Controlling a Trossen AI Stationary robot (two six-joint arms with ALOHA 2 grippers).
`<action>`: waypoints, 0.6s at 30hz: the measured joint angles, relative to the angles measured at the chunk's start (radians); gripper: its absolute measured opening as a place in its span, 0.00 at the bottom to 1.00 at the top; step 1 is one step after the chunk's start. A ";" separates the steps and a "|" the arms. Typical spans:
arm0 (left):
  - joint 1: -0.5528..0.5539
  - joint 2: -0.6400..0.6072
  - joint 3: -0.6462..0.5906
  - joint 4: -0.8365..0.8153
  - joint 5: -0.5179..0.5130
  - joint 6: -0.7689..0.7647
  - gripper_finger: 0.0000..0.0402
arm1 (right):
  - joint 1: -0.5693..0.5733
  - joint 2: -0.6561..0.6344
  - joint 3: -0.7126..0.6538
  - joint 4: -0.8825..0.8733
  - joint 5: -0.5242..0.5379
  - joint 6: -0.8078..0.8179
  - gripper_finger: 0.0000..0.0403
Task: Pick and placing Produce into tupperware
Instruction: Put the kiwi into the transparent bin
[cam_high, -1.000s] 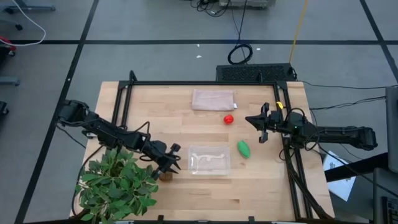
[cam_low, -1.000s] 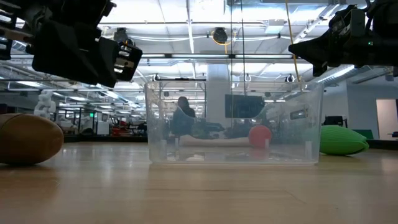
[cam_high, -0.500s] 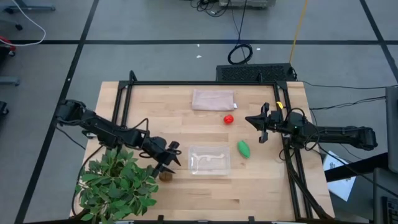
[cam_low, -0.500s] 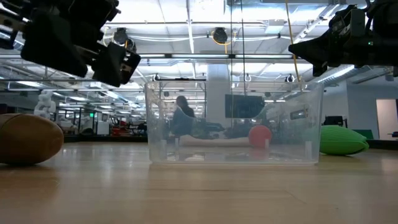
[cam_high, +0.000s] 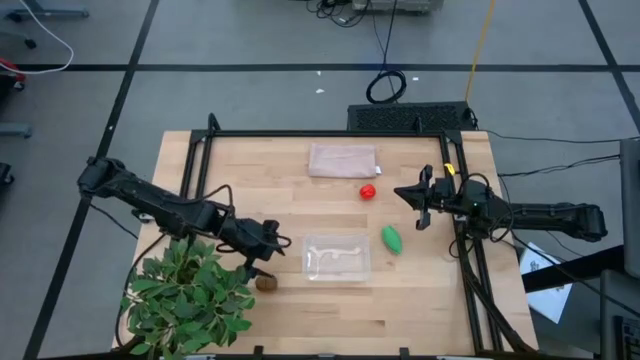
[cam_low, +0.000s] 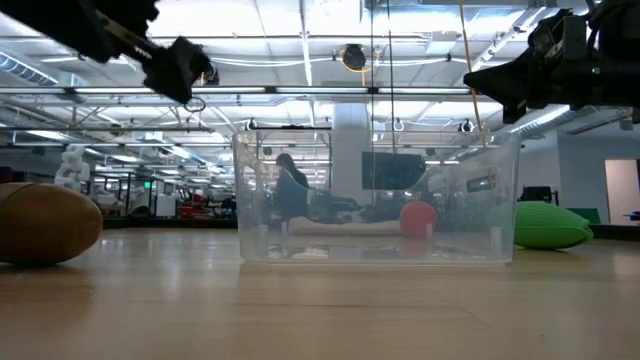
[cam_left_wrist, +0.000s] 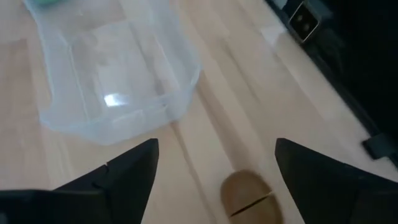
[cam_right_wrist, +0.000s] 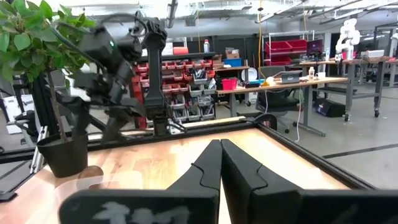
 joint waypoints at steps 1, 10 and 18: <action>-0.004 0.000 0.006 0.000 0.001 -0.007 0.80 | 0.000 0.002 0.000 -0.001 0.000 0.000 0.00; -0.016 0.001 -0.040 -0.019 0.003 -0.087 0.84 | 0.000 0.009 0.000 -0.002 0.000 0.000 0.00; -0.059 0.001 -0.060 0.005 -0.037 -0.147 0.85 | 0.000 0.010 0.000 -0.002 0.000 0.019 0.00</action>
